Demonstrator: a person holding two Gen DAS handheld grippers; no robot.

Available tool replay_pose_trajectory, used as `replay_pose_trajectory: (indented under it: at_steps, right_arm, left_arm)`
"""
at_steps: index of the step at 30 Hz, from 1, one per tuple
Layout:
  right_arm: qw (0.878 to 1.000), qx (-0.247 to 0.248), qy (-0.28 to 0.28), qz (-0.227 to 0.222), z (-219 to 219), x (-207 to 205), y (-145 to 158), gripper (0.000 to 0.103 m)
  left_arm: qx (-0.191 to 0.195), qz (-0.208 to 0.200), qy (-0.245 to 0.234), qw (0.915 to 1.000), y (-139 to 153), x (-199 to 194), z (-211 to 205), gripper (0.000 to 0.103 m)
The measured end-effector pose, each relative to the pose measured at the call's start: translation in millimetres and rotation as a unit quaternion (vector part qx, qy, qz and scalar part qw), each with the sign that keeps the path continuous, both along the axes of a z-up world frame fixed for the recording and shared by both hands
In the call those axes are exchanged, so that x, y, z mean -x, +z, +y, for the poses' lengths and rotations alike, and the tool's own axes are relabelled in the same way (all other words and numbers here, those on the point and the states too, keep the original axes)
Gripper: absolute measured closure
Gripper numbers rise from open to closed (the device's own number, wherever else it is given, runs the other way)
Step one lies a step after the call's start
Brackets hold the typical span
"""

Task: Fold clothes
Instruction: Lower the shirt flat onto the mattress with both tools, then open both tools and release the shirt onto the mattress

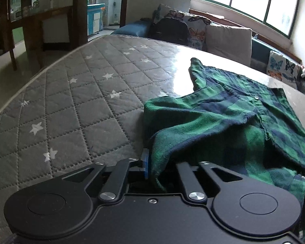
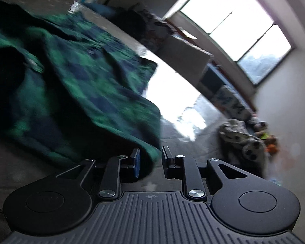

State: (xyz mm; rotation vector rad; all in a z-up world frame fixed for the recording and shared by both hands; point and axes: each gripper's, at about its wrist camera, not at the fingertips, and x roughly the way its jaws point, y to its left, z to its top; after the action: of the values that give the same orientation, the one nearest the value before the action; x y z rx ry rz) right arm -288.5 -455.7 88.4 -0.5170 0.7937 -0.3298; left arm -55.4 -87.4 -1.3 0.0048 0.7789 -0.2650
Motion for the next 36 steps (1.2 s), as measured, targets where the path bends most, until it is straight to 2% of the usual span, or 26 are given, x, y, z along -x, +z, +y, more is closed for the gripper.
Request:
replay_pose_trajectory:
  at_steps: [1,7,10,13,16,27,36]
  right_arm:
    - [1.0,-0.006,0.015,0.006,4,-1,4,0.082]
    - [0.995,-0.043,0.088,0.012,23,-20,21,0.083]
    - [0.991,-0.057,0.119,0.008,31,-42,21,0.083]
    - [0.986,-0.084,0.142,0.014,37,-68,18,0.083]
    - [0.98,-0.116,0.162,0.023,43,-93,14,0.083]
    - [0.969,-0.108,0.216,0.043,85,-148,-8,0.083]
    - [0.968,-0.101,0.223,0.063,93,-161,-24,0.083]
  left_arm:
    - [-0.003,-0.001,0.001,1.0,0,0,0,0.074]
    - [-0.007,-0.004,0.002,1.0,1,-2,2,0.065]
    - [-0.003,-0.006,0.001,1.0,-1,5,5,0.063]
    - [-0.002,-0.009,0.004,0.9999,0,14,11,0.057]
    - [0.003,-0.01,0.006,0.9999,3,17,16,0.057]
    - [0.005,-0.008,0.004,0.9999,7,24,22,0.051]
    - [0.005,-0.016,-0.005,0.9998,14,28,22,0.045]
